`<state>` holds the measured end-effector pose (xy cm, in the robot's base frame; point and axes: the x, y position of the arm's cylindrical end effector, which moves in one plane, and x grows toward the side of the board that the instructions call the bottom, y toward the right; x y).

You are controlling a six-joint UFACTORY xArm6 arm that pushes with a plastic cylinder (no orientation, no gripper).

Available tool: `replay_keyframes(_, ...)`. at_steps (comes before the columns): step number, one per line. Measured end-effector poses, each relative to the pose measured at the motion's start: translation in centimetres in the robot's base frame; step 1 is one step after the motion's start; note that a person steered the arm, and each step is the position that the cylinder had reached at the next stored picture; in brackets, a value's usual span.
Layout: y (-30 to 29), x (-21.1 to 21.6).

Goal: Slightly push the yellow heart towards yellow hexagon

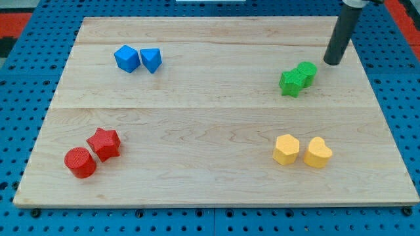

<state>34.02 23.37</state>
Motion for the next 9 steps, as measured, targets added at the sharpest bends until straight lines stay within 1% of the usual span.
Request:
replay_keyframes(1, -2.1, 3.2)
replay_keyframes(2, 0.8, 5.8)
replay_keyframes(3, 3.5, 13.8)
replay_keyframes(4, 1.9, 19.6)
replay_keyframes(5, -1.2, 20.2)
replay_keyframes(6, -5.7, 20.0)
replay_keyframes(7, -6.9, 20.0)
replay_keyframes(8, -4.9, 20.4)
replay_keyframes(9, -1.5, 21.1)
